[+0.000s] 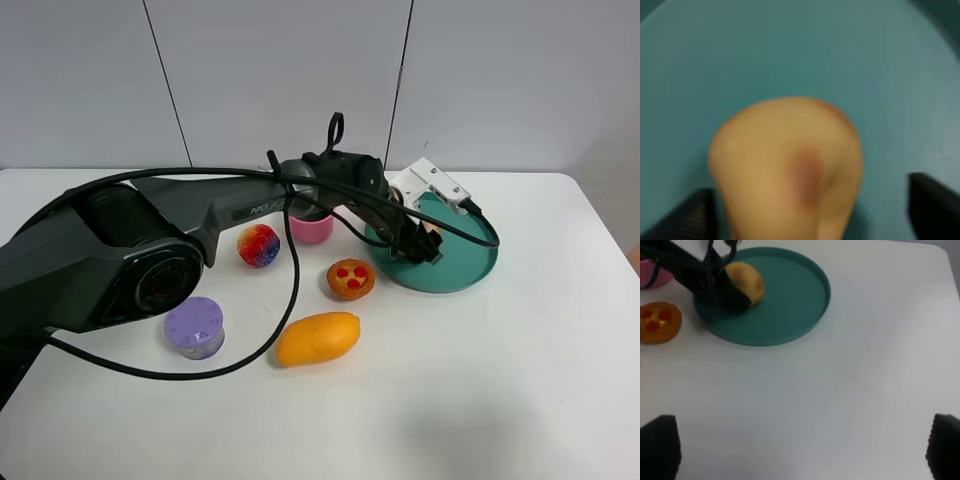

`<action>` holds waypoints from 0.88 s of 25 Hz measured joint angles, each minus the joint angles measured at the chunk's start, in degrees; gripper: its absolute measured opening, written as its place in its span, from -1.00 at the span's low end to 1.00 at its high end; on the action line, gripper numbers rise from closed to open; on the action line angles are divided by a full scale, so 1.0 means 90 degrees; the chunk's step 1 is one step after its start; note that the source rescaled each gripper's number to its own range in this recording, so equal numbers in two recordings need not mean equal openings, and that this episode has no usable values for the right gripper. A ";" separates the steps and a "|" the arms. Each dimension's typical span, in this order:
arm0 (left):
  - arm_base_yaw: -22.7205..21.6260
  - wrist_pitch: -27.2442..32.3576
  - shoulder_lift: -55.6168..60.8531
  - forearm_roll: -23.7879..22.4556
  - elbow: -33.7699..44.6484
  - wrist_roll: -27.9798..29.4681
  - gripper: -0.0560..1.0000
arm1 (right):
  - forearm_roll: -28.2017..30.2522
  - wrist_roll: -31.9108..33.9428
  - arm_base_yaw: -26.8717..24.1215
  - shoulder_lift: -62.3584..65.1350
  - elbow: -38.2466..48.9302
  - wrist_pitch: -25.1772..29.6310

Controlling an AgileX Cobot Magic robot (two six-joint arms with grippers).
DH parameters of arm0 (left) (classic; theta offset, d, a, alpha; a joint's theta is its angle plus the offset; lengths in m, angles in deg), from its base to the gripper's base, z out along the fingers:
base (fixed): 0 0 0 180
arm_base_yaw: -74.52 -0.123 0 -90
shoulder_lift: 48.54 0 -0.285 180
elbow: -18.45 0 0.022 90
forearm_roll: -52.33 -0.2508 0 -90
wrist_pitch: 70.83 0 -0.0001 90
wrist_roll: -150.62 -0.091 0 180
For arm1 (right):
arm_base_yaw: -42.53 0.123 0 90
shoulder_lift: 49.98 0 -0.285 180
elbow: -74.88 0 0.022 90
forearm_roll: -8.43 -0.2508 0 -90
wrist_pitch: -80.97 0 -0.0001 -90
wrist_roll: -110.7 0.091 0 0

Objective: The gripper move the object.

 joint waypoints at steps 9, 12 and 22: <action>0.0214 0.0561 0.1158 -0.0310 0.0000 0.0010 1.00 | 0.0000 0.0000 0.0000 0.0000 0.0000 0.0000; 0.0127 0.1202 0.2025 -0.0571 -0.0005 0.0096 1.00 | 0.0000 0.0000 0.0000 0.0000 0.0000 0.0000; -0.2291 0.3717 0.4353 -0.1386 -0.0058 0.0400 1.00 | 0.0000 0.0000 0.0000 0.0000 0.0000 0.0000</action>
